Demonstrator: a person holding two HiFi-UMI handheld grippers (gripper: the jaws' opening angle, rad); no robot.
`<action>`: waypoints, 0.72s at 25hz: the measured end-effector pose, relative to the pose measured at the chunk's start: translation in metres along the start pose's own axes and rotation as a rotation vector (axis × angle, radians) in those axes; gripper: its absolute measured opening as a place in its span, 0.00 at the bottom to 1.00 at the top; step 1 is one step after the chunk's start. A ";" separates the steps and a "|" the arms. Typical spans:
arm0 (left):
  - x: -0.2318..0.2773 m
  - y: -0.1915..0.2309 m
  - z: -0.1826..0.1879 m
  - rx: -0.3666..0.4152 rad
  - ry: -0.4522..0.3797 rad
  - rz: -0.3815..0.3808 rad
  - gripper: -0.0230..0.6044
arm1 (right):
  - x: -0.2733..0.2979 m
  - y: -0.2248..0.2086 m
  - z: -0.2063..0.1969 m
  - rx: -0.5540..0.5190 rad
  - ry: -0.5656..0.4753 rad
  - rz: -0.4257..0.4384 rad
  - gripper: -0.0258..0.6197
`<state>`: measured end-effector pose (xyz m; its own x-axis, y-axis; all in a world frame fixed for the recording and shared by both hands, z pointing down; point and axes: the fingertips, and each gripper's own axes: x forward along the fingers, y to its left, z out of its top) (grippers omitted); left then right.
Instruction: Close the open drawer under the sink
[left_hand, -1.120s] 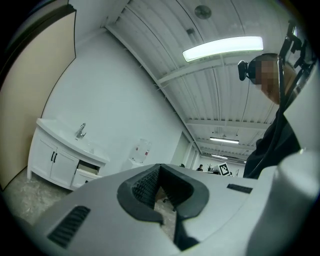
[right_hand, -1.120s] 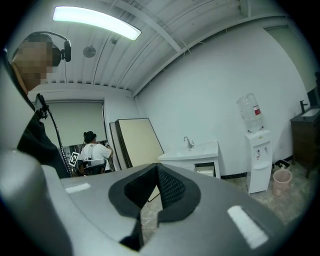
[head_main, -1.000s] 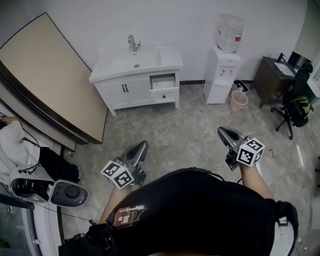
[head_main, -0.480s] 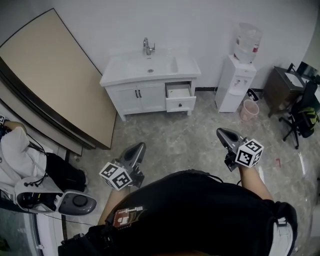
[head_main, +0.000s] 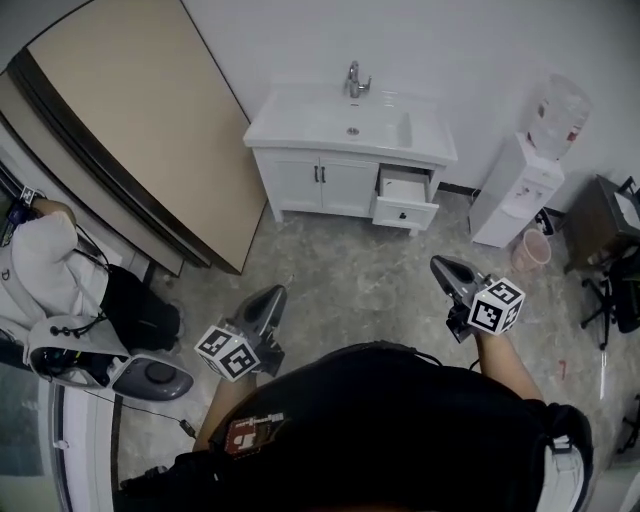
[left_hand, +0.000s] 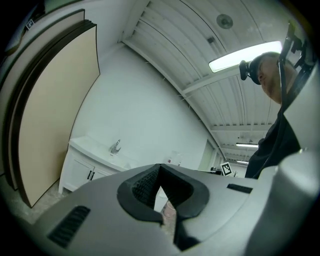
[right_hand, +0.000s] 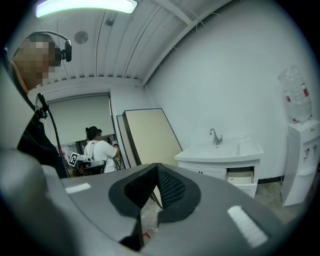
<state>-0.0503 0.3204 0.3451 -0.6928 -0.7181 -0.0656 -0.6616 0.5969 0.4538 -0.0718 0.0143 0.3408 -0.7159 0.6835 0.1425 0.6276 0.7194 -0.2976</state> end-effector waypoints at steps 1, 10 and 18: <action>0.002 0.007 0.001 -0.002 -0.003 0.018 0.02 | 0.012 -0.004 0.000 0.001 0.008 0.020 0.03; 0.066 0.031 0.016 0.039 -0.030 0.139 0.02 | 0.085 -0.081 0.020 0.010 0.047 0.162 0.03; 0.145 0.041 0.038 0.087 -0.071 0.223 0.02 | 0.134 -0.157 0.073 -0.024 0.033 0.282 0.03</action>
<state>-0.1890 0.2542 0.3206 -0.8406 -0.5405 -0.0358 -0.5105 0.7684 0.3860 -0.2888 -0.0163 0.3376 -0.5018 0.8605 0.0875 0.8080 0.5024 -0.3077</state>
